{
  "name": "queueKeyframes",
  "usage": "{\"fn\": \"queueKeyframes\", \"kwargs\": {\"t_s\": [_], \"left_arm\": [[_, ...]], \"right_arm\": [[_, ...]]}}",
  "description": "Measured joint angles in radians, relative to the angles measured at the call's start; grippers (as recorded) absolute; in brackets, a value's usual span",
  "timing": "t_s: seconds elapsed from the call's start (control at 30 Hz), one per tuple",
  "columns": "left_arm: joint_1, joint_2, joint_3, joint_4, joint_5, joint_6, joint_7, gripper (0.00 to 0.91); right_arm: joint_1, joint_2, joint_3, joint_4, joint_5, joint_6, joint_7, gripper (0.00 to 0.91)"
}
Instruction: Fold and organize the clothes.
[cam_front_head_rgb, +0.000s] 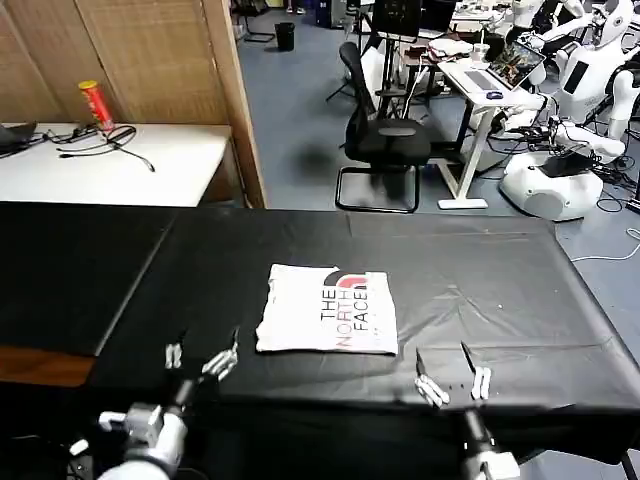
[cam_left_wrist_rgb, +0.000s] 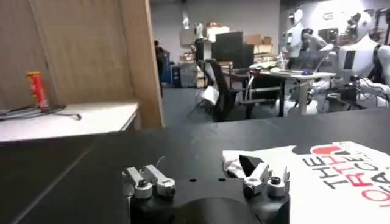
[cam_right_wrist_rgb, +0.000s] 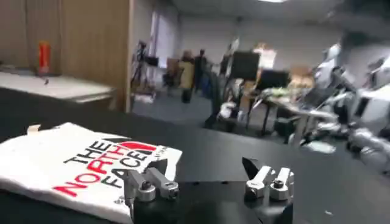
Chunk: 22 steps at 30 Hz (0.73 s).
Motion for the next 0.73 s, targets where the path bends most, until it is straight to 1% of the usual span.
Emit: {"fn": "queueKeyframes", "kwargs": {"t_s": [0.13, 0.27, 0.33, 0.43, 0.73], "left_arm": [[0.095, -0.019, -0.023, -0.03, 0.003, -0.016, -0.007, 0.878], [0.163, -0.024, -0.048, -0.055, 0.004, -0.011, -0.014, 0.878], [0.189, -0.025, -0.059, -0.065, -0.003, -0.003, -0.016, 0.878], [0.217, -0.023, -0.074, -0.078, -0.013, 0.012, -0.017, 0.878], [0.236, -0.02, -0.091, -0.078, -0.026, 0.019, -0.01, 0.878]], "right_arm": [[-0.105, 0.009, 0.003, 0.033, -0.002, 0.014, 0.053, 0.878], [-0.199, 0.019, -0.001, 0.08, 0.006, -0.034, 0.101, 0.878], [-0.236, 0.023, -0.004, 0.103, 0.02, -0.049, 0.111, 0.878], [-0.282, 0.025, -0.006, 0.134, 0.046, -0.071, 0.124, 0.878], [-0.325, 0.025, -0.006, 0.166, 0.047, -0.07, 0.124, 0.878]]}}
